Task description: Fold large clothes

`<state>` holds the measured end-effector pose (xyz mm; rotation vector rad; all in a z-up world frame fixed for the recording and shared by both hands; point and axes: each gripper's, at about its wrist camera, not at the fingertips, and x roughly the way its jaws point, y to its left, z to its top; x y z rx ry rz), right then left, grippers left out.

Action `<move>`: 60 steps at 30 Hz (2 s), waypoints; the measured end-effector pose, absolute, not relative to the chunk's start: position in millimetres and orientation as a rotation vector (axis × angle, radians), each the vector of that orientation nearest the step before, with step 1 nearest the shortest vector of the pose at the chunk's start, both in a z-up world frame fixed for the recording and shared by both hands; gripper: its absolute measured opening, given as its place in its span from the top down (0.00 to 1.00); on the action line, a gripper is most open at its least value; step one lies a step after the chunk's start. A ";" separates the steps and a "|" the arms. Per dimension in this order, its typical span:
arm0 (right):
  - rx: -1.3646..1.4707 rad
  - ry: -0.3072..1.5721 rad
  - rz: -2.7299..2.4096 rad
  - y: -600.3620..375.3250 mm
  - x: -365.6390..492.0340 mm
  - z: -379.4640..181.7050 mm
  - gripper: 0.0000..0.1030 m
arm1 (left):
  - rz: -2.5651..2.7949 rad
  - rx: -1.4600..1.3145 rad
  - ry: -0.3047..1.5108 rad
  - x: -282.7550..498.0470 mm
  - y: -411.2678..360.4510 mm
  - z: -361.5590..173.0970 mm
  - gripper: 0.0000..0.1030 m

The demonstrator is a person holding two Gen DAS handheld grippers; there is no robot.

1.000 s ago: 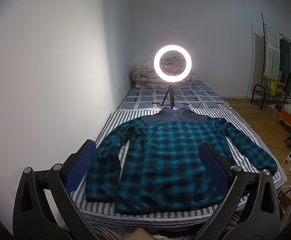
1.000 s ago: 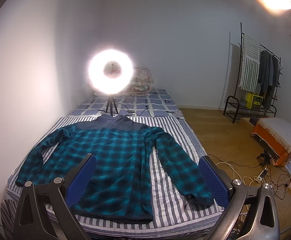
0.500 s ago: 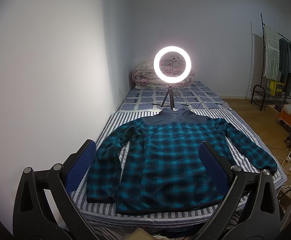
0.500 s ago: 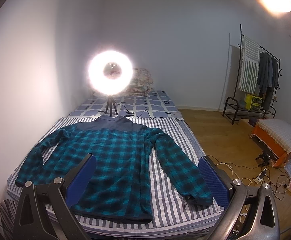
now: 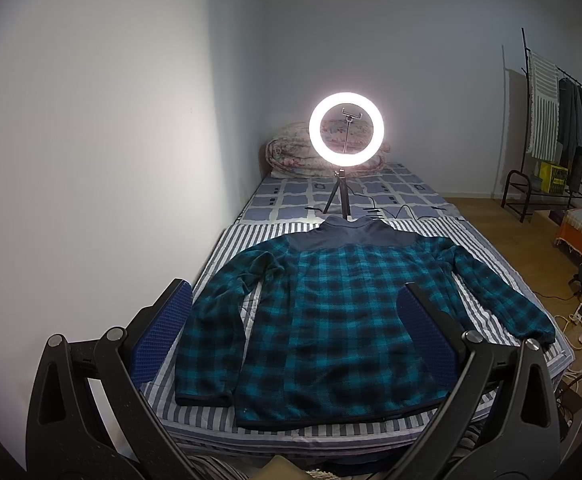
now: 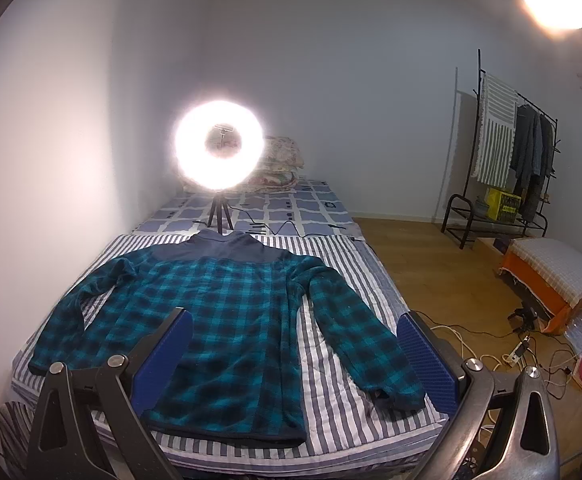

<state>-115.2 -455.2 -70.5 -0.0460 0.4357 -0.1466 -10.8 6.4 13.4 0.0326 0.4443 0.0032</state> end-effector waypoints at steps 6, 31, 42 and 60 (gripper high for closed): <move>-0.057 0.445 -0.177 -445.0 -113.0 -69.1 0.00 | -0.007 0.025 0.446 -10.9 12.3 18.2 0.00; -0.069 0.336 0.037 -320.3 -74.6 -45.2 0.00 | -0.048 0.033 0.466 -30.9 93.3 -40.0 0.00; -0.008 0.570 0.451 -265.8 4.1 -69.3 0.30 | 0.036 -0.030 0.530 -68.7 116.4 -70.3 0.07; -0.013 1.027 0.811 -131.3 112.9 -262.6 0.48 | 0.134 -0.191 0.769 -36.3 159.1 -142.7 0.40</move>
